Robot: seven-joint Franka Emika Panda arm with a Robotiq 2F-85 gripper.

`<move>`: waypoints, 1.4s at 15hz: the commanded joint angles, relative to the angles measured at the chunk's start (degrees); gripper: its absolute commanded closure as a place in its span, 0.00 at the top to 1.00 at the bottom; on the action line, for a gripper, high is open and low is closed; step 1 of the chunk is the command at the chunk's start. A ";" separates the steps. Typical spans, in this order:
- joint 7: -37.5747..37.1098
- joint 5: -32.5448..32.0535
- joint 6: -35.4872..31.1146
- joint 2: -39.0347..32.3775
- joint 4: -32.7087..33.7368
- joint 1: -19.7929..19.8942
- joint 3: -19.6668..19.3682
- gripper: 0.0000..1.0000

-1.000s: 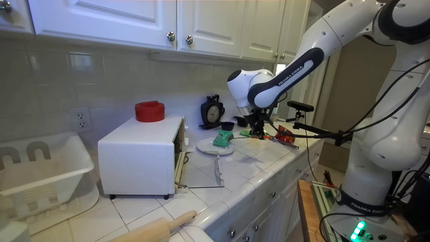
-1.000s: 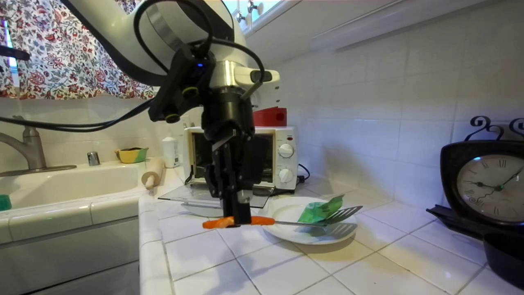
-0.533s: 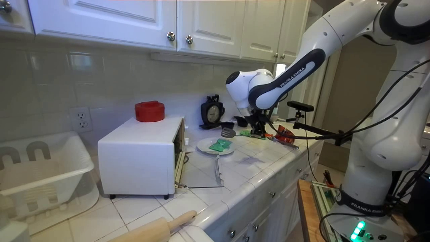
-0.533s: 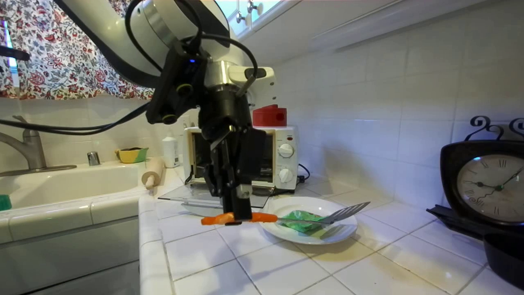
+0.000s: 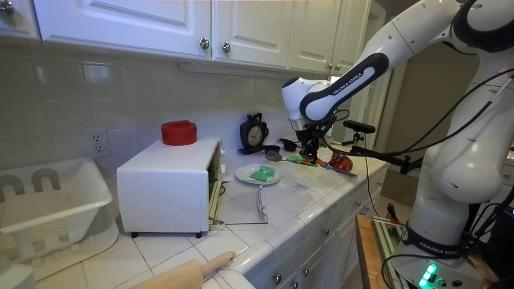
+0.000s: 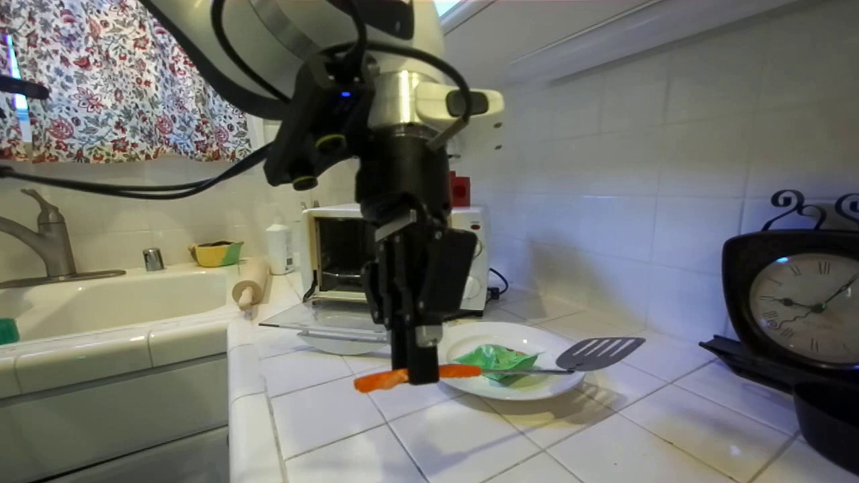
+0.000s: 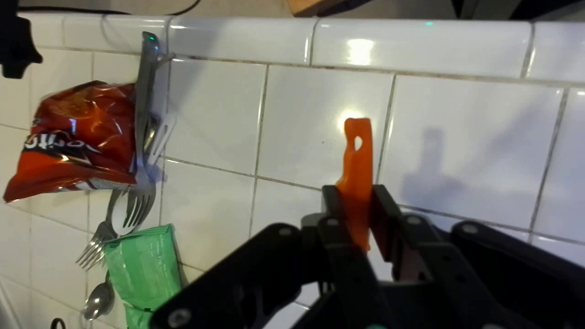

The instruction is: Pick up the spatula, use it to pick up the green object from the oven, place the green object on the plate and the place the spatula back down

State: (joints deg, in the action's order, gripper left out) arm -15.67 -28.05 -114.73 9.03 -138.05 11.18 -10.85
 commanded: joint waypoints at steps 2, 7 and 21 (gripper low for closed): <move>3.02 5.70 -12.57 -1.68 -1.89 3.30 -3.86 0.05; 5.90 8.07 -25.46 -7.39 -3.09 3.91 -4.63 0.05; 8.41 7.30 -36.49 -9.89 -4.16 3.49 -5.62 0.58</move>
State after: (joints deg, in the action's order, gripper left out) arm -9.31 -21.05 -150.70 -5.00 -140.73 14.68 -15.91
